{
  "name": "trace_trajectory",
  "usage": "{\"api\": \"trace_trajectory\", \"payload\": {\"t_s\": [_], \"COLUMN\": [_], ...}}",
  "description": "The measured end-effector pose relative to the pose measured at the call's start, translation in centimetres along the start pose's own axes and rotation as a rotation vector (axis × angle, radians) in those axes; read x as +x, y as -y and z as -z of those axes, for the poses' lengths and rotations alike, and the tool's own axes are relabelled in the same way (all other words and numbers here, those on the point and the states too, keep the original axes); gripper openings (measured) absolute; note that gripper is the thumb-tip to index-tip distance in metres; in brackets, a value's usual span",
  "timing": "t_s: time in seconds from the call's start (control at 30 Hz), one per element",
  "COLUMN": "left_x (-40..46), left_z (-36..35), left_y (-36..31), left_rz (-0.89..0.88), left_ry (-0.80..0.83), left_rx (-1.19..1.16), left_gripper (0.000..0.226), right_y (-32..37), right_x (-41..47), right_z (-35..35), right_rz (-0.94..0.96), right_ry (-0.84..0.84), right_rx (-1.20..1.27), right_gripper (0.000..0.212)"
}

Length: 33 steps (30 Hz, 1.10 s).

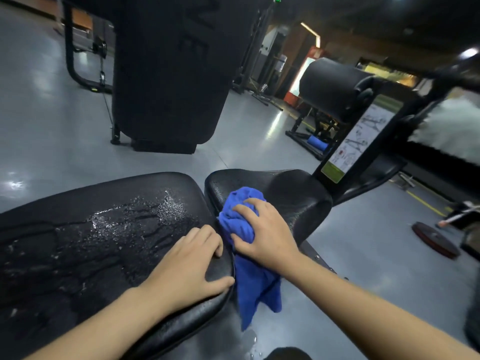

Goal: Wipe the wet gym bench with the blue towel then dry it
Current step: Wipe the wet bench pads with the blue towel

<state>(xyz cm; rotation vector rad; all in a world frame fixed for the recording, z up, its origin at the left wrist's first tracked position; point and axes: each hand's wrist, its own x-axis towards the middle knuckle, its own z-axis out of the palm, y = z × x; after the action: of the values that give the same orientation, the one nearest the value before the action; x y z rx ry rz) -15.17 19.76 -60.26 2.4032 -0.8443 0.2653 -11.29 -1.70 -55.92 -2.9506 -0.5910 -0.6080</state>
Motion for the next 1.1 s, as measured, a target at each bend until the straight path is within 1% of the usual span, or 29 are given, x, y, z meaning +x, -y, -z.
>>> {"api": "trace_trajectory", "payload": {"t_s": [0.1, 0.23, 0.3, 0.37, 0.47, 0.53, 0.6, 0.8, 0.87, 0.93, 1.0, 1.1], "left_x": [0.0, 0.2, 0.2, 0.2, 0.4, 0.5, 0.6, 0.8, 0.8, 0.8, 0.9, 0.9], "left_z": [0.1, 0.2, 0.1, 0.1, -0.1, -0.3, -0.3, -0.4, -0.4, -0.3, -0.3, -0.3], "left_y": [0.0, 0.1, 0.2, 0.2, 0.4, 0.4, 0.4, 0.3, 0.3, 0.3, 0.3, 0.4], "left_rz": [-0.003, -0.004, -0.012, -0.017, -0.018, -0.018, -0.016, -0.029, -0.03, -0.034, -0.037, -0.042], "left_ry": [0.009, 0.027, 0.015, 0.01, 0.017, 0.017, 0.015, 0.008, 0.006, 0.002, 0.007, 0.022], "left_rx": [0.005, -0.004, -0.013, -0.016, -0.014, -0.012, -0.016, -0.019, -0.017, -0.013, -0.007, -0.003], "left_gripper": [0.047, 0.047, 0.046, 0.045, 0.045, 0.045, 0.045, 0.045, 0.045, 0.045, 0.045, 0.046], "right_y": [-1.2, -3.5, -5.3, -7.8, -12.4, -14.8, -16.2, -18.7, -19.6, -19.9, -19.8, -18.7], "right_x": [-1.9, -2.4, -2.8, -3.4, -4.4, -4.5, -3.9, -1.4, -0.5, 0.3, 0.7, 0.4], "right_z": [0.8, 1.9, 2.3, 2.6, 2.8, 2.8, 2.8, 3.6, 4.1, 4.3, 4.2, 3.7], "right_rz": [0.075, 0.199, 0.21, 0.153, -0.01, -0.109, -0.165, -0.262, -0.32, -0.406, -0.479, -0.512], "right_ry": [-0.01, 0.019, 0.02, 0.006, -0.059, -0.085, -0.094, -0.13, -0.125, -0.156, -0.202, -0.207], "right_rx": [0.017, 0.029, 0.065, 0.132, 0.253, 0.293, 0.314, 0.213, 0.237, 0.314, 0.35, 0.316], "right_gripper": [0.057, 0.055, 0.053, 0.053, 0.053, 0.055, 0.058, 0.059, 0.055, 0.052, 0.057, 0.063]}}
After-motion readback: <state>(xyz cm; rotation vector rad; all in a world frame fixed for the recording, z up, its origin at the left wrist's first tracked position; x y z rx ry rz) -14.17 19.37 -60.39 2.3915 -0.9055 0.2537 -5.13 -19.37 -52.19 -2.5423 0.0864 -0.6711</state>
